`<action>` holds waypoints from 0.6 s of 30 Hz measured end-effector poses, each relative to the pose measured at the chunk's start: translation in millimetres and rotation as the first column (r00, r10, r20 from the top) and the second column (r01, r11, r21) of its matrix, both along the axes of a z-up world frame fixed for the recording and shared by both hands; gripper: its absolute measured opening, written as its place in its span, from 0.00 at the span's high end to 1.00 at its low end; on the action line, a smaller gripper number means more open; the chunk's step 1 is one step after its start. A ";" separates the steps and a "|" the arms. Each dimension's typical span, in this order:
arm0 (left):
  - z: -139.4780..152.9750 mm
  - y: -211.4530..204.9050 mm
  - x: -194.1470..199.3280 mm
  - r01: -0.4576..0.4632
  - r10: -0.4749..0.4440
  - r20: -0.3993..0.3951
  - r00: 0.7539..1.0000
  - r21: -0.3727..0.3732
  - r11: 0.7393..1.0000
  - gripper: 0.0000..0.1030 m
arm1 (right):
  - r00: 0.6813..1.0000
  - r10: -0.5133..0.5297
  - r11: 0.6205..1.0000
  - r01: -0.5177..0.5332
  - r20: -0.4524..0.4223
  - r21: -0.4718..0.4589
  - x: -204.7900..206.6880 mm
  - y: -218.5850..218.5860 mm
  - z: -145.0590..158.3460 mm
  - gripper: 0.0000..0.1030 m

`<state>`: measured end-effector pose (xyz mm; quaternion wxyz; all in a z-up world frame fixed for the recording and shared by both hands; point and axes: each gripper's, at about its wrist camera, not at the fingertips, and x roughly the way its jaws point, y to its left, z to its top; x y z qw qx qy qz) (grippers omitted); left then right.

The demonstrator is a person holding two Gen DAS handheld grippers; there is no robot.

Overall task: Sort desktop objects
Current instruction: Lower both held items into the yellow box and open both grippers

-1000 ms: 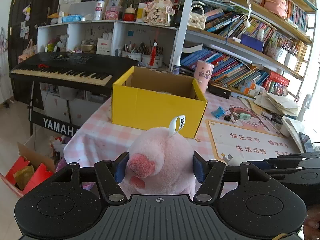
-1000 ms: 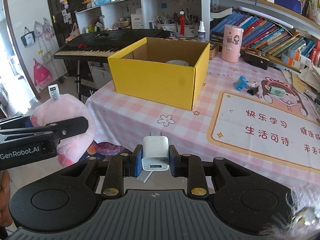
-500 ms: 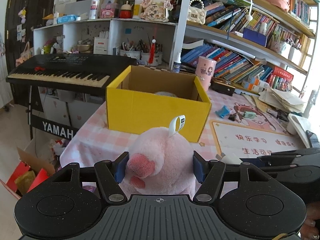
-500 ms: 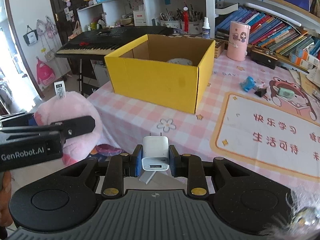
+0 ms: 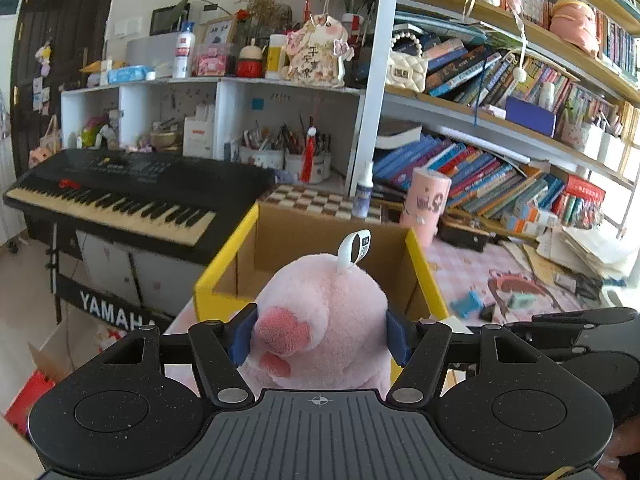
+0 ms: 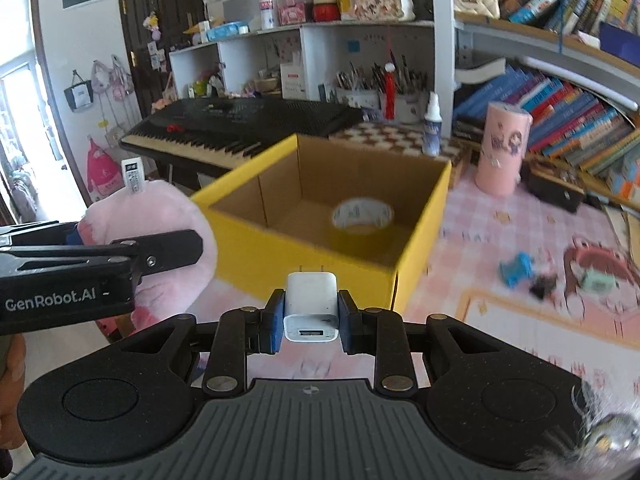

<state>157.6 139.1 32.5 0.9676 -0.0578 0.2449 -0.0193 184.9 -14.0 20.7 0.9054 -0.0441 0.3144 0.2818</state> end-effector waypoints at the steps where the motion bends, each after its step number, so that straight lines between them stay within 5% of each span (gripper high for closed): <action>1: 1.6 -0.5 7.0 0.000 0.000 0.005 1.000 0.004 1.000 0.37 | 1.000 0.004 1.000 -0.004 0.004 0.002 7.6 0.6 1.7 0.76; 10: 6.6 2.2 71.7 -0.017 0.017 0.008 1.000 0.013 1.000 0.37 | 0.998 0.041 0.999 -0.041 0.039 -0.015 70.3 12.4 8.0 0.76; 18: -24.8 8.6 140.2 0.000 0.003 -0.122 0.992 0.027 1.000 0.37 | 0.988 0.156 0.972 -0.152 0.010 -0.178 125.8 40.8 -15.1 0.76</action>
